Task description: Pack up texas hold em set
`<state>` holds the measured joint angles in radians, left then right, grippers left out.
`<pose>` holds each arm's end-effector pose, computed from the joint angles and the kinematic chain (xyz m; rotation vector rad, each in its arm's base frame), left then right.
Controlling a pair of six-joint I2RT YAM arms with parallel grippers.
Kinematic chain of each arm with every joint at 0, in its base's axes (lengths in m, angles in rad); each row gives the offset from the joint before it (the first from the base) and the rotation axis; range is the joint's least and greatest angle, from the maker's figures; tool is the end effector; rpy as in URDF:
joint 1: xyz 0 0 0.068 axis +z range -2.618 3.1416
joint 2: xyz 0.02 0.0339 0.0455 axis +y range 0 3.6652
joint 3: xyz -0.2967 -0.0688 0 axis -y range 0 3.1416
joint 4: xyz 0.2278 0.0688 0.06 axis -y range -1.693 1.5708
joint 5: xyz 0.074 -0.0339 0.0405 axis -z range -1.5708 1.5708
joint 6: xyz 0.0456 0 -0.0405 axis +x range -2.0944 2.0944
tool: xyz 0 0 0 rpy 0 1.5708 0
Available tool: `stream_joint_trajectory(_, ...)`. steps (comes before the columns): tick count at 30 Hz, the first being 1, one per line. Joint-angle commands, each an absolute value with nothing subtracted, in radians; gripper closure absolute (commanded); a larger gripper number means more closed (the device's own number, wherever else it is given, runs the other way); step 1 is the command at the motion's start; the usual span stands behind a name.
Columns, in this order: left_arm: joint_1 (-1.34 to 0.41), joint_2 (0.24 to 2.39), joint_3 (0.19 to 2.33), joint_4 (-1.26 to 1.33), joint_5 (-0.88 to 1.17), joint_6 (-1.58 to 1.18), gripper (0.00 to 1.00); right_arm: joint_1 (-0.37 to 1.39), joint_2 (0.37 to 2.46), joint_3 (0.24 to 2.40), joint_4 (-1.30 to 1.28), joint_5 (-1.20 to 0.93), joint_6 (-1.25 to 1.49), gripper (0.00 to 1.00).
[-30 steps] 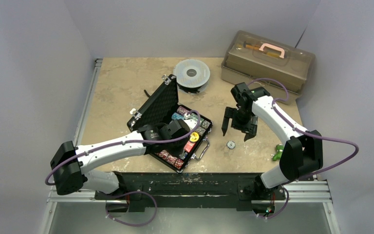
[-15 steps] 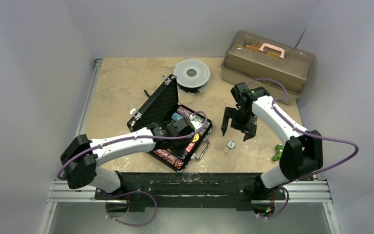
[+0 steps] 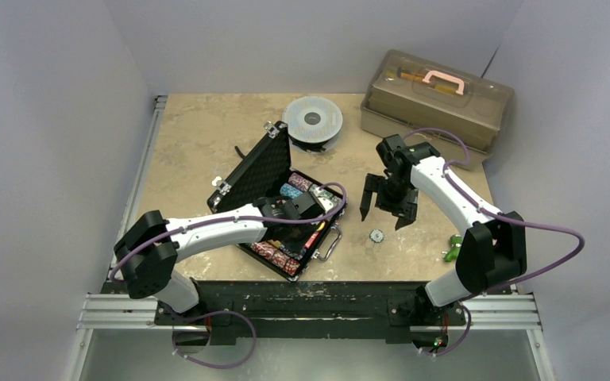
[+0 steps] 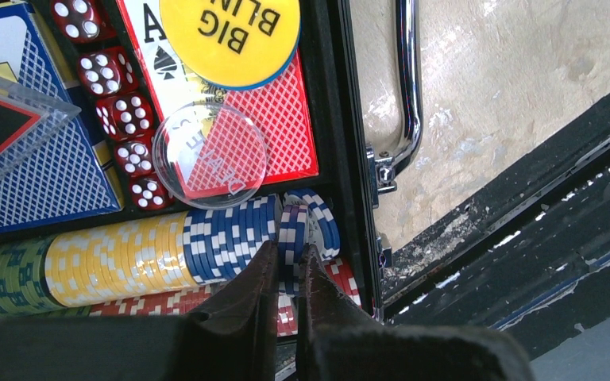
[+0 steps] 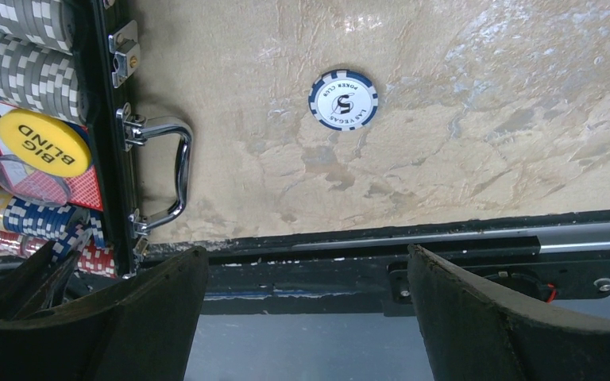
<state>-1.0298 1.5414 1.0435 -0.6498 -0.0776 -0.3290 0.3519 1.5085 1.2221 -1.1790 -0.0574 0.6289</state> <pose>0.1519 -0.2460 0.2451 0.9225 2.5909 -0.2880 0.2334 0.0885 0.2840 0.4195 3.0430 0.1541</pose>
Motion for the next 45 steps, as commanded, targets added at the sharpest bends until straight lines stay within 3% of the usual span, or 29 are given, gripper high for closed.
stream_joint_trajectory(1, -1.028, 1.564, 1.093, -0.647, -0.125, -0.324, 1.00, 0.348, 1.489, 1.207, -1.158, -0.080, 0.640, 0.08)
stream_joint_trajectory(22, -1.065, 1.641, 1.151, -0.788, -0.290, -0.335, 1.00, 0.348, 1.466, 1.131, -1.121, -0.109, 0.636, 0.09)
stream_joint_trajectory(37, -1.065, 1.727, 1.177, -0.821, -0.166, -0.344, 1.00, 0.348, 1.457, 1.095, -1.102, -0.141, 0.632, 0.08)
stream_joint_trajectory(43, -1.065, 1.650, 1.156, -0.821, -0.191, -0.367, 0.72, 0.348, 1.458, 1.087, -1.096, -0.148, 0.629, 0.08)
stream_joint_trajectory(45, -1.065, 1.624, 1.154, -0.816, -0.188, -0.367, 0.68, 0.347, 1.456, 1.084, -1.093, -0.153, 0.630, 0.08)
